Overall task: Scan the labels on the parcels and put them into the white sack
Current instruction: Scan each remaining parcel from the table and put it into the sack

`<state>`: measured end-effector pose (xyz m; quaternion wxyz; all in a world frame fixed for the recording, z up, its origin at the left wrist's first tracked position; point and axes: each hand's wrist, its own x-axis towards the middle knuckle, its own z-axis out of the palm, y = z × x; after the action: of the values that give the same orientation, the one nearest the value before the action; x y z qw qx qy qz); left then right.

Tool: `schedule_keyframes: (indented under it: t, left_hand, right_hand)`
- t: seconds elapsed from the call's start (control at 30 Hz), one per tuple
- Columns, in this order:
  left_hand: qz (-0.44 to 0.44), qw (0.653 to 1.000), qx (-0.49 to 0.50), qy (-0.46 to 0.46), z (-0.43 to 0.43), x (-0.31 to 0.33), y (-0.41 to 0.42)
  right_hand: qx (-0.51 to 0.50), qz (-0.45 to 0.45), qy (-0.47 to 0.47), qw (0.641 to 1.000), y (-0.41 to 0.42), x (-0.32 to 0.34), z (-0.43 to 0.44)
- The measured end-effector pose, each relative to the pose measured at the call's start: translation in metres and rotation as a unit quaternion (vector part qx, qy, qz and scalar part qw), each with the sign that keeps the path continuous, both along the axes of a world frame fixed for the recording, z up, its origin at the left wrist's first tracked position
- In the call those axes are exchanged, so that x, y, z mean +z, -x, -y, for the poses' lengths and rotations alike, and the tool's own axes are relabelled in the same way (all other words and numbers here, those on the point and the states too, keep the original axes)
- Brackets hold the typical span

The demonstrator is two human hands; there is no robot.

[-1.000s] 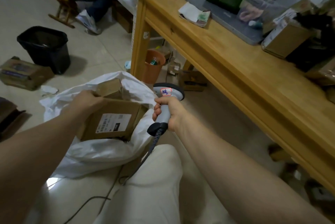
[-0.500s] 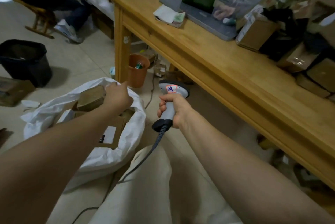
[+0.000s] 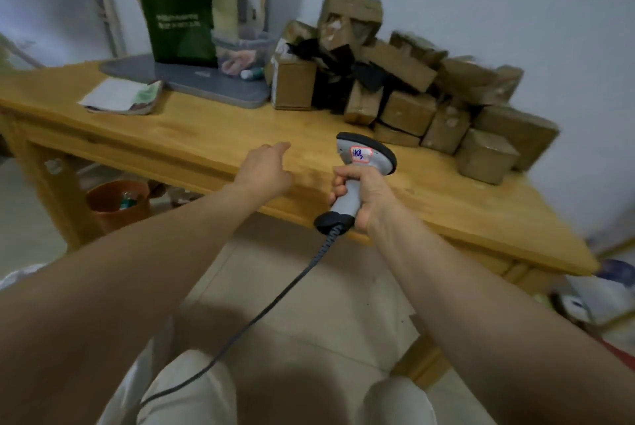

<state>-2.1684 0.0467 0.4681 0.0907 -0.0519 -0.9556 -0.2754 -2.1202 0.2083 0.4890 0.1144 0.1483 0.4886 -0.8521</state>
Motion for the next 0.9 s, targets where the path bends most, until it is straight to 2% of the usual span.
schedule_keyframes:
  t: [0.3,0.47,0.6,0.73,0.83,0.9]
  left_hand:
    - [-0.045,0.984,-0.174,0.012,-0.189,0.042,0.046]
    - [-0.057,0.96,-0.262,0.08,-0.292,0.052,0.073]
    - [-0.07,0.927,-0.329,0.166,-0.363,0.05,0.093]
    - [-0.077,0.909,-0.335,0.234,-0.416,0.042,0.114]
    - [-0.046,0.918,-0.298,0.257,-0.444,0.033,0.124]
    - [-0.043,0.935,-0.27,0.226,-0.452,0.034,0.127]
  right_hand:
    - [-0.211,-0.024,0.052,0.976,0.009,0.024,-0.172]
    - [-0.292,-0.007,0.068,0.954,0.013,0.016,-0.247]
    - [-0.317,-0.002,0.077,0.945,0.022,0.009,-0.289]
    - [-0.318,-0.001,0.079,0.945,0.035,0.003,-0.317]
    - [-0.313,-0.003,0.082,0.946,0.042,-0.007,-0.33]
    - [-0.313,-0.009,0.088,0.946,0.045,-0.011,-0.333]
